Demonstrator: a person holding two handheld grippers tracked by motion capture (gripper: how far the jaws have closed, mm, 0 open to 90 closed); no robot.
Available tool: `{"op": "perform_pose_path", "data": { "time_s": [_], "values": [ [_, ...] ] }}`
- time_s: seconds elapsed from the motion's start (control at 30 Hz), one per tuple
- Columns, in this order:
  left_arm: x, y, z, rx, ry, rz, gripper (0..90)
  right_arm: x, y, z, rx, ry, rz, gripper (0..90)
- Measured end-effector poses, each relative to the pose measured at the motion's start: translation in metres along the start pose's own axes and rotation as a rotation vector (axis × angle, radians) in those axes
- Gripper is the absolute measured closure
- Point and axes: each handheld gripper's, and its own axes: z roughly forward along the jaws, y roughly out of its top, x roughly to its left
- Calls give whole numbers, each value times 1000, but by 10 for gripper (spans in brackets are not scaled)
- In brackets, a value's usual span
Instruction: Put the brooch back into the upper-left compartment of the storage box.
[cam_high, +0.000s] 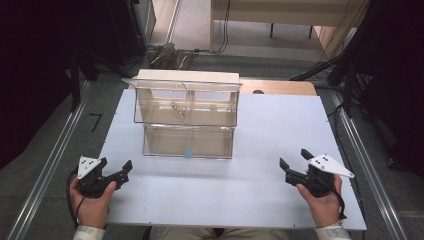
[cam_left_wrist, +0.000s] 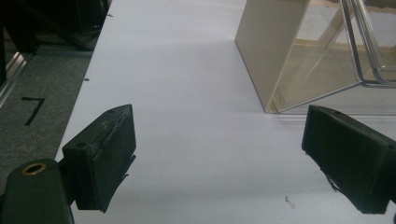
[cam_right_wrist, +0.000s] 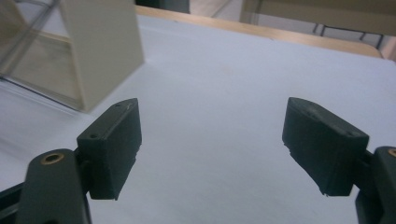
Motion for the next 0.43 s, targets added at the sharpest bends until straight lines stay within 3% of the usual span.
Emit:
{"op": "perform_pose_path", "data": {
  "time_s": [0.23,0.43],
  "values": [
    [-1,0,0,2,0,6,104,-29,-21,-12,75,-86,41,176],
    [-1,0,0,-1,0,6,104,-48,-32,-11,124,-144,74,163]
  ]
}}
